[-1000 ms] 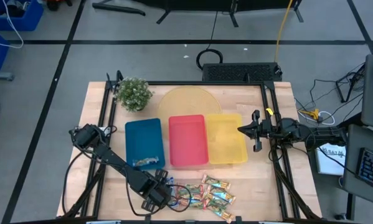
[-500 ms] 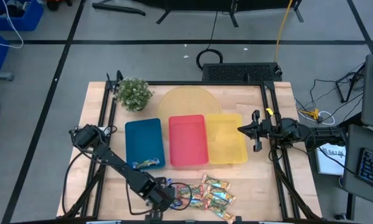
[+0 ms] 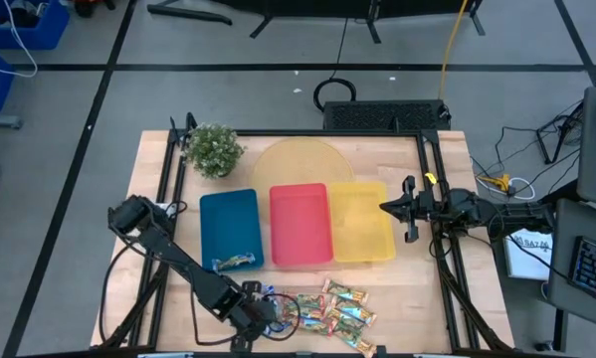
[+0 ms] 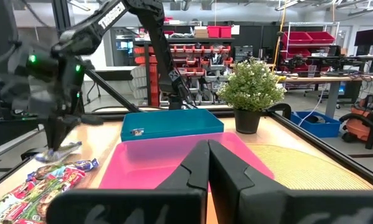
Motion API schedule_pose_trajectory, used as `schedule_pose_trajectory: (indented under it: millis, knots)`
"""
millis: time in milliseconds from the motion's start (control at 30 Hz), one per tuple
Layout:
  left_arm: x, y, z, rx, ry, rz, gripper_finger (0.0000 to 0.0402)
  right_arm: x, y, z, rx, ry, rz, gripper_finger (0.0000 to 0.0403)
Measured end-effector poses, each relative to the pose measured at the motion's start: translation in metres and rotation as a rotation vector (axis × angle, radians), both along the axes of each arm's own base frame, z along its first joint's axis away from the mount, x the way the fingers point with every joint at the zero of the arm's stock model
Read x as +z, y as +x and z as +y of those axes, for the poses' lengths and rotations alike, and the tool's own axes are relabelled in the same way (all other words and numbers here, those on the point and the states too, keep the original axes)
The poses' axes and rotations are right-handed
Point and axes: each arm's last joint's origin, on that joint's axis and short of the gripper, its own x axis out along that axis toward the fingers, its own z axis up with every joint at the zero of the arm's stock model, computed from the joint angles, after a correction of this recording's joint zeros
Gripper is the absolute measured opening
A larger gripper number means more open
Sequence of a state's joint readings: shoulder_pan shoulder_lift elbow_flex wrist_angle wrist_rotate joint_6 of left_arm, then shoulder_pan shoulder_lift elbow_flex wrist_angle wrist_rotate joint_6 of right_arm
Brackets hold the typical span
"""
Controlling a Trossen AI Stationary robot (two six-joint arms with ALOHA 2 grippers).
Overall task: Pick and place Granola Bars by type
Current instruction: Put the blue granola bar into the blue bin
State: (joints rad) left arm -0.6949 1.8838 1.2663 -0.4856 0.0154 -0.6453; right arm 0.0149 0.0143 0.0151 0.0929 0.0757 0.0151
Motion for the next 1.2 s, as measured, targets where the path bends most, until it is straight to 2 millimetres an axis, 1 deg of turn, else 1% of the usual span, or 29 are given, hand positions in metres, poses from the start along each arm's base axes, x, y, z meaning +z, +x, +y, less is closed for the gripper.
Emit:
schedule_pose_trajectory:
  millis: [33, 100, 233, 300, 367, 533, 667, 733, 800, 900, 1033, 1100, 1200]
  knots:
    - [0.005, -0.001, 0.001, 0.006, 0.006, -0.013, 0.0009, 0.0, 0.0, 0.0, 0.0, 0.0, 0.0, 0.0]
    - [0.012, -0.003, 0.004, 0.004, 0.012, -0.029, 0.0008, 0.0, 0.0, 0.0, 0.0, 0.0, 0.0, 0.0]
    - [0.023, -0.009, 0.004, 0.022, 0.045, -0.079, 0.0032, 0.0, 0.0, 0.0, 0.0, 0.0, 0.001, 0.0]
    - [0.03, -0.012, 0.004, 0.026, 0.045, -0.094, 0.0036, 0.0, 0.0, 0.0, 0.0, 0.0, 0.0, 0.0]
    - [0.036, -0.014, 0.006, 0.038, 0.044, -0.108, 0.0033, 0.0, 0.0, 0.0, 0.0, 0.0, 0.0, 0.0]
    - [0.056, -0.021, 0.015, 0.08, 0.057, -0.144, 0.0005, 0.0, 0.0, 0.0, 0.0, 0.0, 0.0, 0.0]
    - [0.062, -0.024, 0.017, 0.11, 0.046, -0.148, 0.0017, 0.0, 0.0, 0.0, 0.0, 0.0, 0.0, 0.0]
    - [0.062, -0.025, 0.015, 0.12, 0.044, -0.155, 0.0028, 0.0, 0.0, 0.0, 0.0, 0.0, 0.0, 0.0]
    - [0.056, -0.024, 0.01, 0.102, 0.065, -0.173, 0.004, 0.0, 0.0, 0.0, 0.0, 0.0, 0.0, 0.0]
    - [0.042, -0.023, -0.008, -0.01, 0.071, -0.205, 0.0061, 0.0, 0.0, 0.0, 0.0, 0.0, 0.001, 0.0]
    - [0.028, -0.022, -0.031, -0.195, 0.046, -0.28, 0.0099, 0.0, 0.0, 0.0, 0.0, 0.0, 0.001, 0.0]
    - [0.02, -0.023, -0.037, -0.257, 0.064, -0.277, 0.0123, 0.0, 0.0, 0.0, 0.0, 0.0, 0.001, 0.0]
    - [0.014, -0.022, -0.039, -0.273, 0.075, -0.268, 0.0162, 0.0, 0.0, 0.0, 0.0, 0.006, 0.0, 0.0]
